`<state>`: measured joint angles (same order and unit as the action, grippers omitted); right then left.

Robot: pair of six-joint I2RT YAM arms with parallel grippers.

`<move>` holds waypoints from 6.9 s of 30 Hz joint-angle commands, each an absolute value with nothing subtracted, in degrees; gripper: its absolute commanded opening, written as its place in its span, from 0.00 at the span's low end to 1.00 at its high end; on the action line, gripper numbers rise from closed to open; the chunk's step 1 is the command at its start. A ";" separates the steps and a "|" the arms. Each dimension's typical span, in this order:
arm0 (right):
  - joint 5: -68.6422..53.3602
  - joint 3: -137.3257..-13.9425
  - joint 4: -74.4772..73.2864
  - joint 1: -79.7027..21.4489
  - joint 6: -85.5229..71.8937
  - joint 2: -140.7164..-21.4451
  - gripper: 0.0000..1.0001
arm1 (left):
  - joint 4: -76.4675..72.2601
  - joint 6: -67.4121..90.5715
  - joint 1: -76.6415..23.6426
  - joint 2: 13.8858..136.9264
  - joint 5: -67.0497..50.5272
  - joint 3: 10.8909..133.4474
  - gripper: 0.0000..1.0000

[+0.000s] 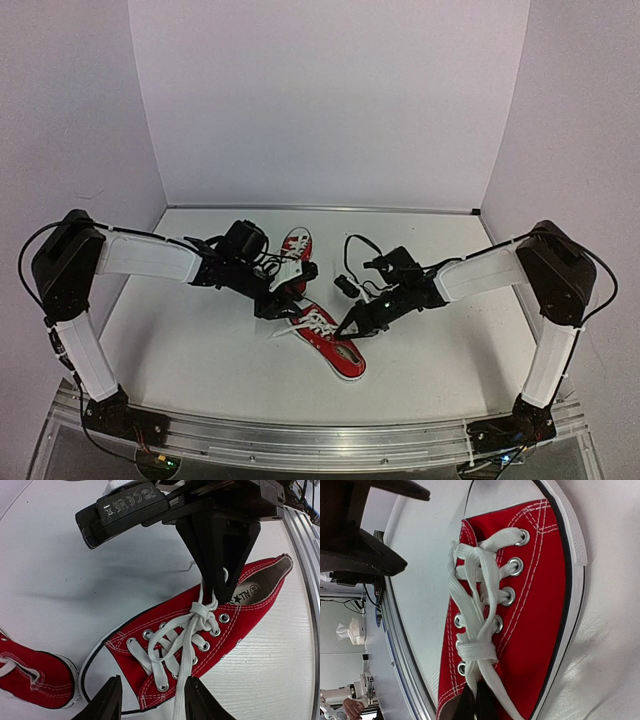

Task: Tie the shoes

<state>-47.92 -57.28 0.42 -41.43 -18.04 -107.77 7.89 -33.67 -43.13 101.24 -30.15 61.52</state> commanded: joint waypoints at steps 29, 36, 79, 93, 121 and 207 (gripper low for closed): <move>-44.82 -57.80 0.00 -41.62 -16.96 -107.59 0.00 | 18.79 -51.78 -42.54 117.06 -41.16 77.99 0.40; -44.83 -57.87 0.00 -41.52 -16.96 -107.63 0.00 | 21.66 -53.52 -42.63 117.77 -41.34 78.82 0.23; -38.04 -47.90 -3.61 -40.02 -16.72 -99.03 0.00 | 3.21 -38.39 -39.70 100.24 -17.88 59.65 0.00; -41.42 -47.59 -3.71 -40.18 -16.07 -97.53 0.00 | 4.67 -39.05 -40.68 101.12 -22.20 61.86 0.00; -31.31 -72.54 -28.25 -45.78 2.12 -107.37 0.47 | -5.56 -12.70 -42.60 75.79 -15.45 45.83 0.78; -16.69 -75.13 -5.40 -36.44 -38.98 -104.49 0.89 | -7.23 2.56 -42.56 67.28 -0.33 44.41 1.00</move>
